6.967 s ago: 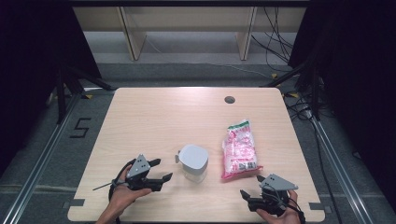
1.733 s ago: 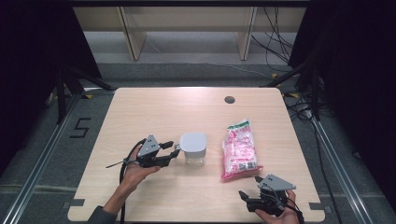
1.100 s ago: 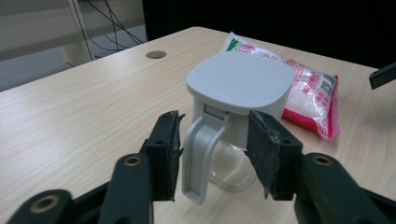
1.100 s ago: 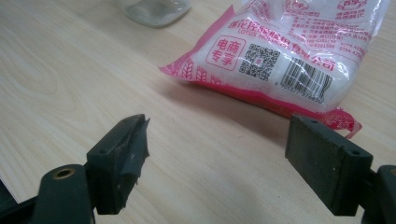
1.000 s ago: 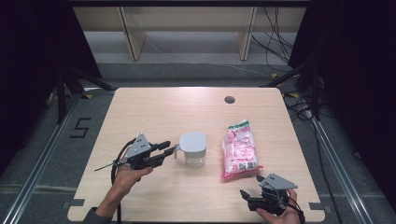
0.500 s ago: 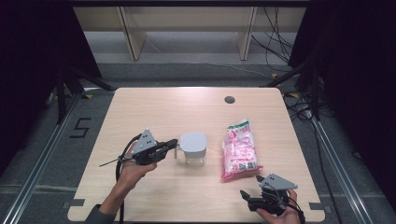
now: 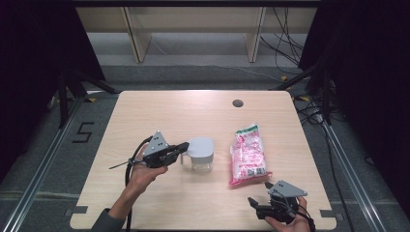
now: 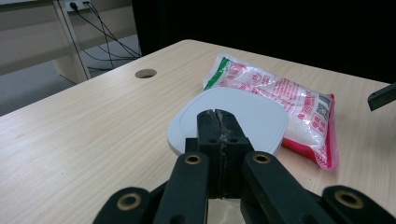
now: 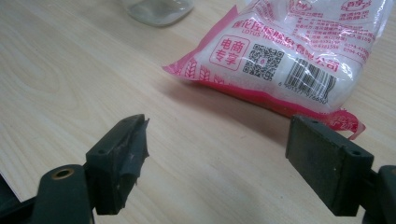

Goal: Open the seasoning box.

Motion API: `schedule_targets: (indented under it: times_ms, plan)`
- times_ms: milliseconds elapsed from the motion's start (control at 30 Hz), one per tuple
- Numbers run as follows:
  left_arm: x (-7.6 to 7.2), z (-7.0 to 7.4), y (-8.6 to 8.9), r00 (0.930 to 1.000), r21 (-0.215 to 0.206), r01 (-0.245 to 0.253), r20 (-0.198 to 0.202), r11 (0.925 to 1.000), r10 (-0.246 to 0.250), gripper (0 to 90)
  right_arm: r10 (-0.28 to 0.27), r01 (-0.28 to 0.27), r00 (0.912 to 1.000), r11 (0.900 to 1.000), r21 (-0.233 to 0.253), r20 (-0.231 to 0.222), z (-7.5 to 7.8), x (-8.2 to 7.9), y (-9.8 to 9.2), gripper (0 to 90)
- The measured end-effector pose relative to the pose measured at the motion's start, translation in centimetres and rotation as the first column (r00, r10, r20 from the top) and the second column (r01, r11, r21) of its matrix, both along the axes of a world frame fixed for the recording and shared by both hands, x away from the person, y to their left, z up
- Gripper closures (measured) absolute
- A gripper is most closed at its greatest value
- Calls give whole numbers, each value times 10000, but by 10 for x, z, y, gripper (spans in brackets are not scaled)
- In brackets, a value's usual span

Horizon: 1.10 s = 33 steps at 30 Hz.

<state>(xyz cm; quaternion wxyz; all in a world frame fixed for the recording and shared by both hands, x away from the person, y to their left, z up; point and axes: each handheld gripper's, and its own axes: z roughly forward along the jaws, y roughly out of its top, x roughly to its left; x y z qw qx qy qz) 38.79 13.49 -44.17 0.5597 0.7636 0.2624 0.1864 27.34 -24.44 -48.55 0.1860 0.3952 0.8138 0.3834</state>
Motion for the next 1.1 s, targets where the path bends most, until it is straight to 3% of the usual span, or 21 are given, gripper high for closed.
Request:
schedule_targets:
  times_ms: [367,500,533,567,667,967,1100]
  plan:
    - [5,0,1,9998,-126,-20,-206,9999,18,890,-10,12,9998,10000,-58,207,-1,1,1,217]
    - [7,-1,0,9997,-146,32,-225,9999,-36,888,49,-49,9999,10000,-1,152,-1,1,2,217]
    - [7,-1,0,9998,-35,-7,-189,10000,6,888,166,-165,9998,9998,59,-126,0,1,1,217]
    - [8,-3,-1,9996,-52,-45,-291,10000,43,888,-59,59,9999,10000,-1,129,0,0,2,218]
    - [10,-5,-1,9997,11,0,-262,10000,0,888,136,-134,9995,9999,-80,269,0,1,2,236]
    - [11,-6,2,9994,-43,-79,-342,10000,77,881,13,-15,9995,10000,45,323,1,0,4,182]
    - [12,-7,2,9993,-89,-87,-354,9999,84,880,237,-244,9979,9997,101,611,1,1,8,169]
